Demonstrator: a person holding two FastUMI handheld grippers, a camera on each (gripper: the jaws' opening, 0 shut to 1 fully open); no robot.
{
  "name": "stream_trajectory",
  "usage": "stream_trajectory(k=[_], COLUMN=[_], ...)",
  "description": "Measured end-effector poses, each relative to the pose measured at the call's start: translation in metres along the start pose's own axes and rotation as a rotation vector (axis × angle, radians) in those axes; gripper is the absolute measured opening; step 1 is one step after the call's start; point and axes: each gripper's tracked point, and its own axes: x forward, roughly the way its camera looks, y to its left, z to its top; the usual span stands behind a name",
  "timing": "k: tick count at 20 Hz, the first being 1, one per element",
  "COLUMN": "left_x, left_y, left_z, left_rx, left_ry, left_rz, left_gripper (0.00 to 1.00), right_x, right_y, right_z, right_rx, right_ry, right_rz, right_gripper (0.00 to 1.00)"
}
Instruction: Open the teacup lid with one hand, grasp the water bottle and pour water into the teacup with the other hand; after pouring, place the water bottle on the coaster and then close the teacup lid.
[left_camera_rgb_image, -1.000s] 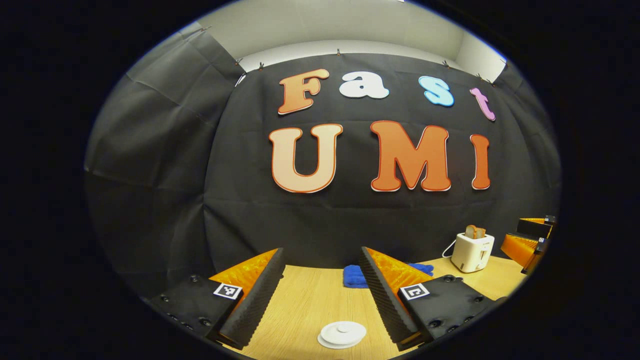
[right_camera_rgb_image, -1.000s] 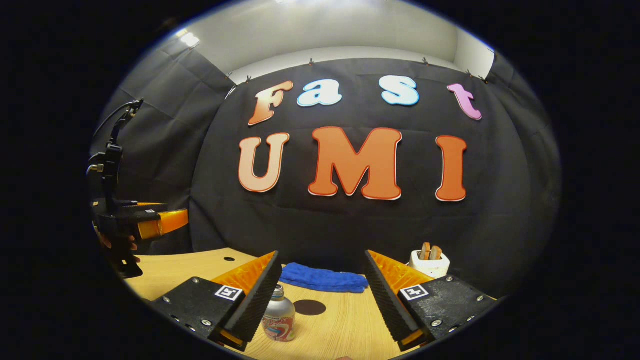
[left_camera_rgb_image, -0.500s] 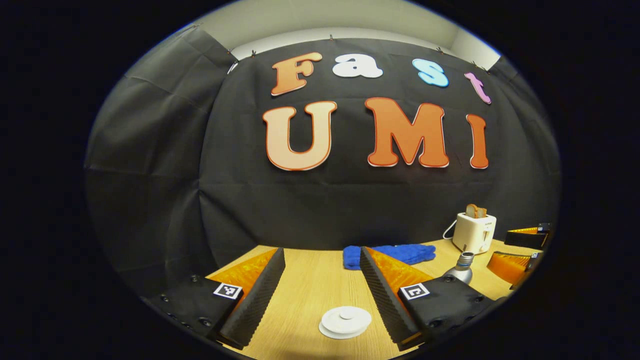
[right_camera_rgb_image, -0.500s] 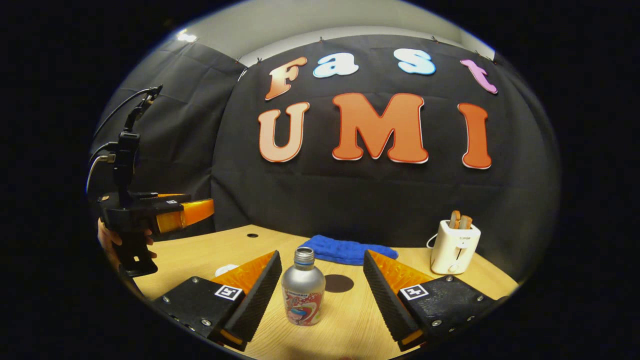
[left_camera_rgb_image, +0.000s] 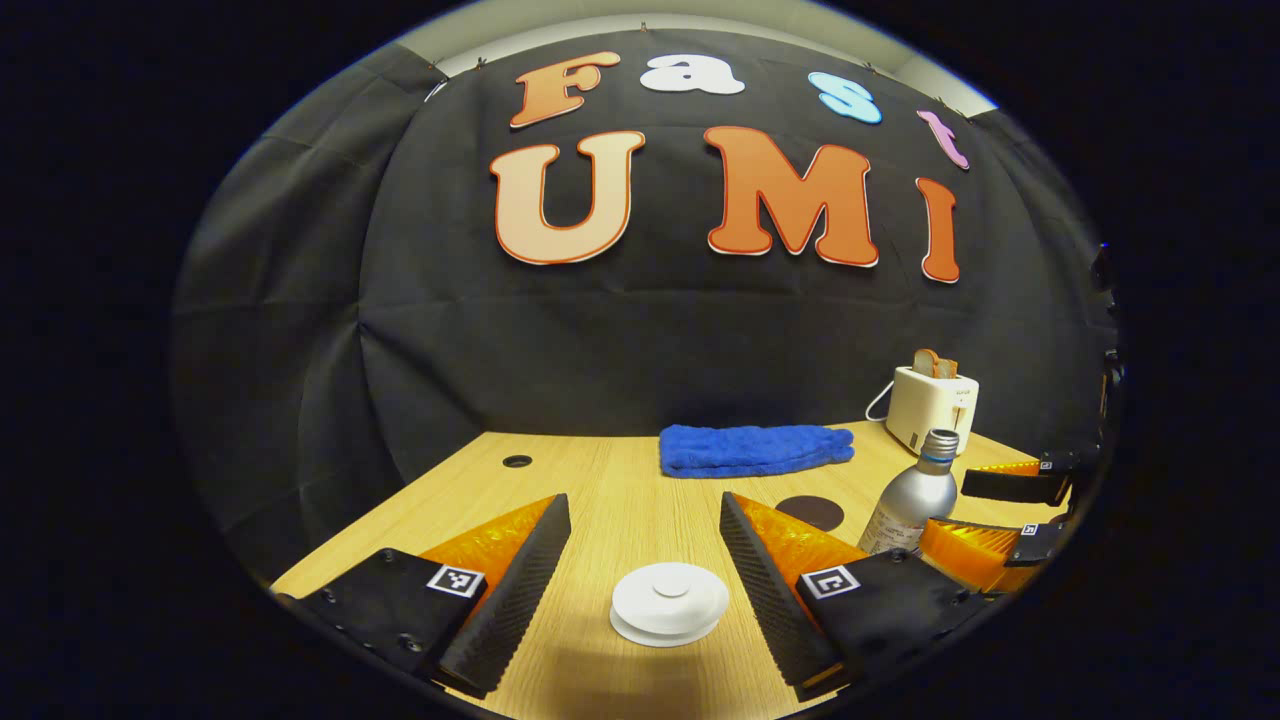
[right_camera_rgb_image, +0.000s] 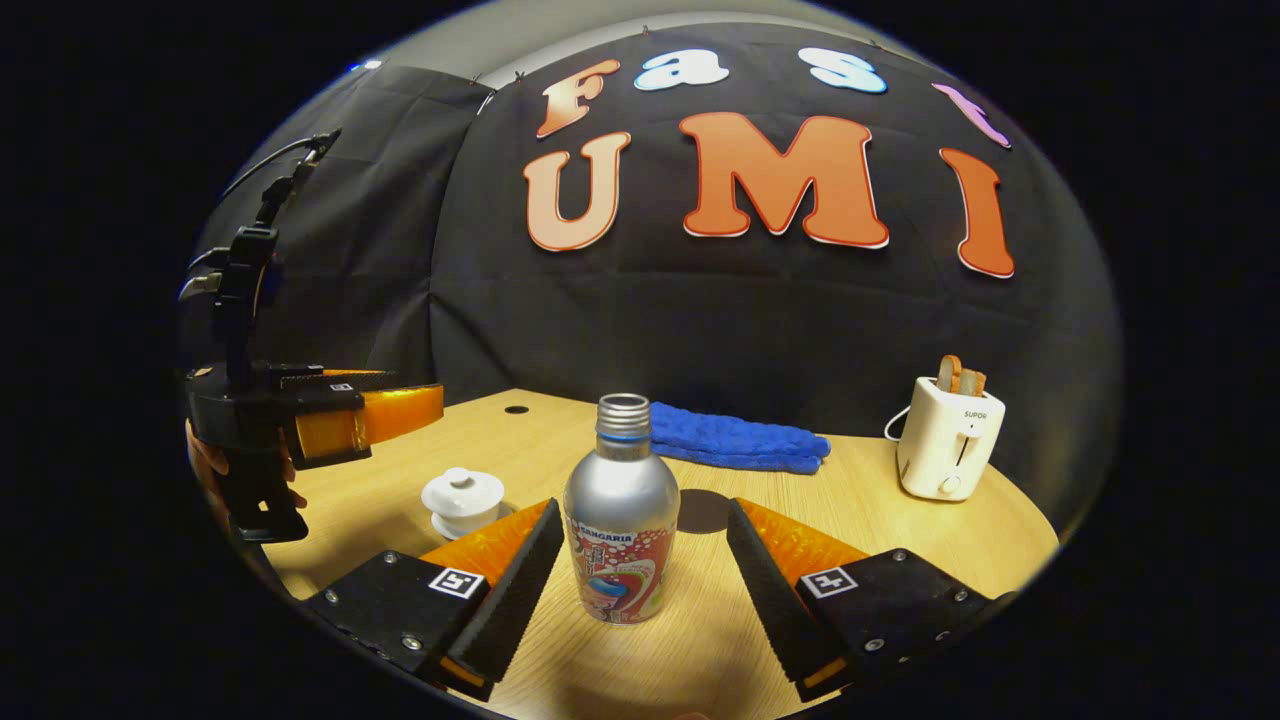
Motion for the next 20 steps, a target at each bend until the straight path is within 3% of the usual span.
stream_trajectory(k=[12,13,15,20], left_x=[0.034,0.037,0.041,0.053], left_y=[-0.009,-0.009,-0.007,-0.013], left_z=[-0.066,-0.070,-0.078,-0.089], left_rx=[0.012,0.020,0.034,0.072], left_ry=[0.140,0.150,0.166,0.193], left_rz=[-0.048,-0.050,-0.044,-0.043], left_gripper=[1.00,0.93,0.94,0.79], right_x=[0.031,0.032,0.035,0.041], right_y=[0.004,0.006,0.004,0.003], right_z=[-0.029,-0.031,-0.035,-0.046], right_rx=[0.039,0.043,0.041,0.031], right_ry=[0.082,0.088,0.095,0.130], right_rz=[0.057,0.065,0.063,0.074], right_gripper=[0.99,0.99,0.95,0.95])
